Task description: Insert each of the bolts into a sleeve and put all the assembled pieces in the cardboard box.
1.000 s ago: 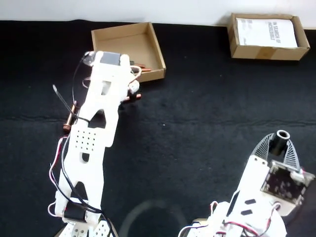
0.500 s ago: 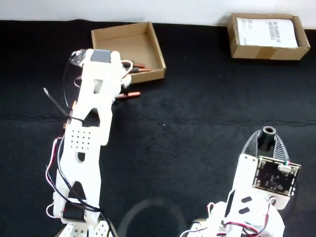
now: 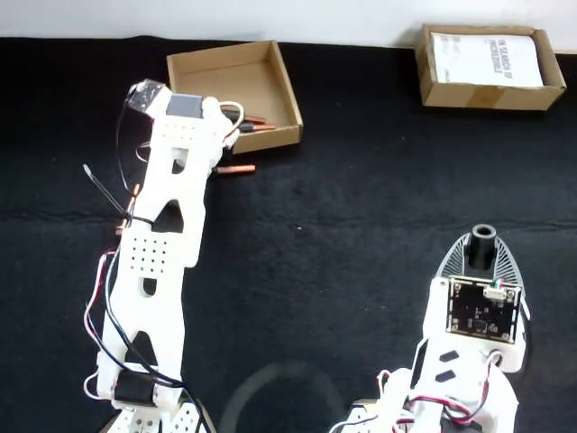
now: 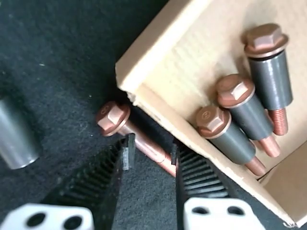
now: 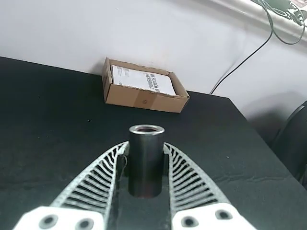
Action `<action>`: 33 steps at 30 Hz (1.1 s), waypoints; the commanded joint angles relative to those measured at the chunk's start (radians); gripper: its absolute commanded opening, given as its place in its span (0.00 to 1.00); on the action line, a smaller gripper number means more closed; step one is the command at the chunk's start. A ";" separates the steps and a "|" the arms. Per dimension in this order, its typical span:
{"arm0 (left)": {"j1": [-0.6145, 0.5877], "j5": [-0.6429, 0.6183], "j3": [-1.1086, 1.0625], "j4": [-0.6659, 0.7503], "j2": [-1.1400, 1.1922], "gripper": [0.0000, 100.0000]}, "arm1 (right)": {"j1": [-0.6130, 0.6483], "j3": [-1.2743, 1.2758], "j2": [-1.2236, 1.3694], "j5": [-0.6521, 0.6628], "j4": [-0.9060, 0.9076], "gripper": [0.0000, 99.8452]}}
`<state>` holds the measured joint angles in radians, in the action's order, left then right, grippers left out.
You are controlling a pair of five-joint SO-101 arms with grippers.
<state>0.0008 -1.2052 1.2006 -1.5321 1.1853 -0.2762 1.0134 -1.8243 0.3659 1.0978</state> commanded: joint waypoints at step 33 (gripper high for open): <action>0.076 0.643 0.338 -0.230 -0.133 0.01 | 0.151 0.208 0.001 0.008 -0.074 0.01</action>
<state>0.0790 -0.6774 1.4630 -1.7545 1.1669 -0.1811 1.2006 -1.8228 0.3659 1.0457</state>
